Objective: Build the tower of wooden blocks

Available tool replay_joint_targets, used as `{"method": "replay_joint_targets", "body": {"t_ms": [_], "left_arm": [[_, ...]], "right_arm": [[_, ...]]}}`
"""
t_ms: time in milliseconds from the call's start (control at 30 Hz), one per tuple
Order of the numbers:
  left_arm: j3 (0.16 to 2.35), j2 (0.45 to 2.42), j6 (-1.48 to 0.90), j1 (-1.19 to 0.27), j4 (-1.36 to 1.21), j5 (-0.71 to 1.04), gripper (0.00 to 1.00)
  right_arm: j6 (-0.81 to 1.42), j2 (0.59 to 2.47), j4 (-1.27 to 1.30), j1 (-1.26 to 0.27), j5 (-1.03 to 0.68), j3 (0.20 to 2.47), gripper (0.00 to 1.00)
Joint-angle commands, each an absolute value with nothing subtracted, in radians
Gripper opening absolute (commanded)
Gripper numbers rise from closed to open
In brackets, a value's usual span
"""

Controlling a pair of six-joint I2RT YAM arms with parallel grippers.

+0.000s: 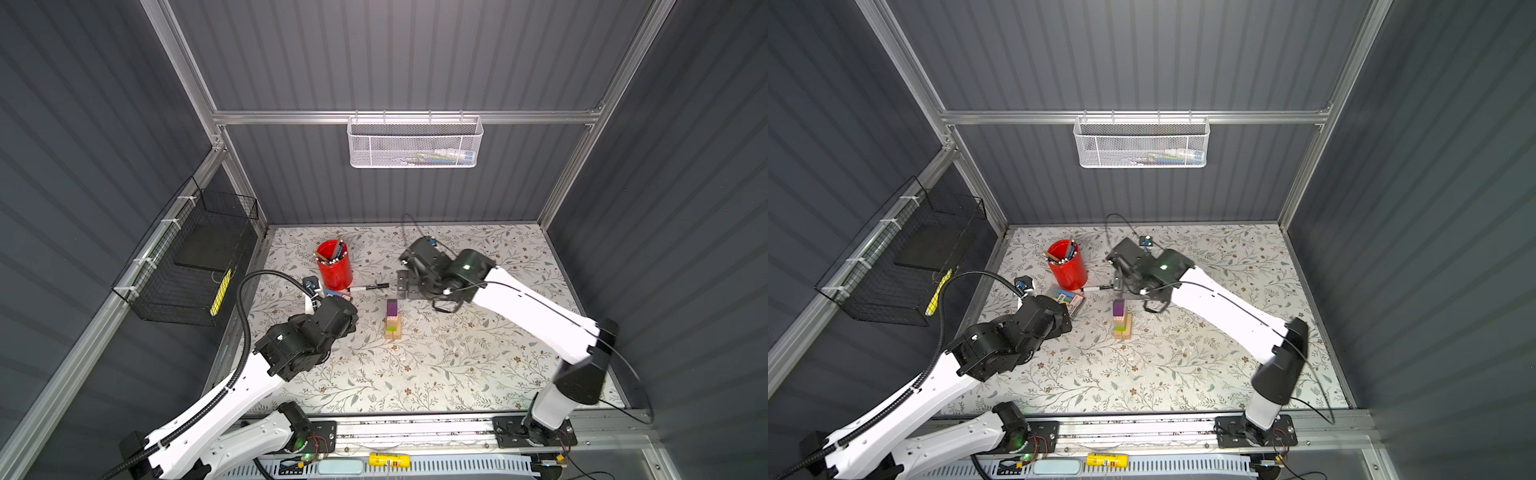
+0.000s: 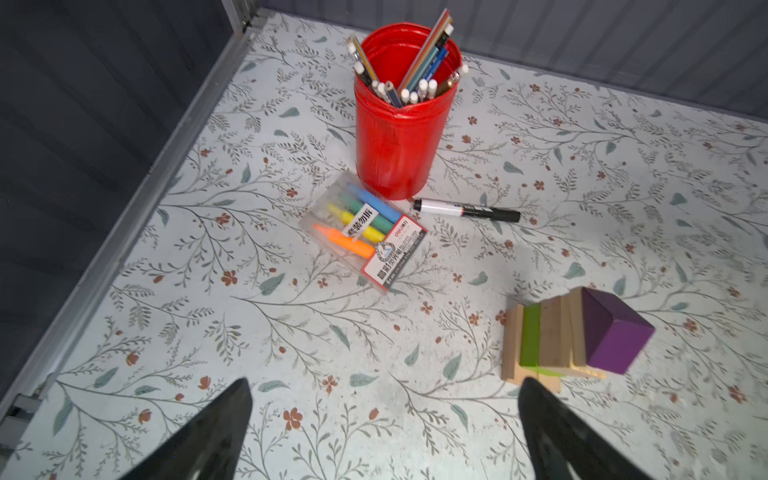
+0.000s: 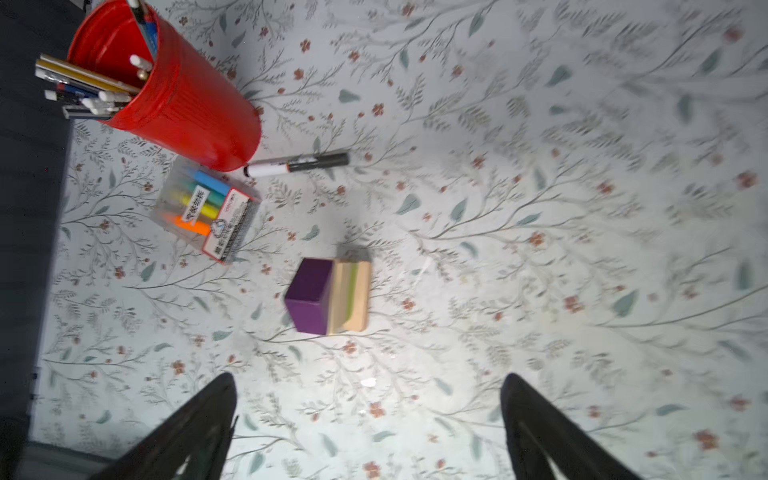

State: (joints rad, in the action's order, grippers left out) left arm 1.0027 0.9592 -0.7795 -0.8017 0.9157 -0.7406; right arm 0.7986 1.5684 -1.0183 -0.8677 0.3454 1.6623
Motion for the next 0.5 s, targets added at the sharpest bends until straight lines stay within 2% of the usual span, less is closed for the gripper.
{"method": "replay_joint_targets", "body": {"t_ms": [0, 200, 333, 467], "left_arm": [[1.003, 1.011, -0.692, -0.689, 0.806, -0.851, 1.00], [0.801, 1.087, -0.510, -0.296, 0.333, -0.749, 0.99], [0.678, 1.221, -0.258, -0.222, -0.104, -0.754, 1.00], [0.593, 1.374, -0.083, -0.216, -0.440, -0.650, 1.00]], "right_arm": [[0.697, 1.428, -0.904, -0.723, 0.451, 1.443, 0.99], [0.457, 1.209, -0.540, -0.364, 0.620, 1.006, 0.99], [0.311, 1.162, -0.143, -0.151, 0.548, 0.735, 0.99], [0.215, 1.241, 0.203, -0.032, 0.415, 0.557, 0.99]]}}
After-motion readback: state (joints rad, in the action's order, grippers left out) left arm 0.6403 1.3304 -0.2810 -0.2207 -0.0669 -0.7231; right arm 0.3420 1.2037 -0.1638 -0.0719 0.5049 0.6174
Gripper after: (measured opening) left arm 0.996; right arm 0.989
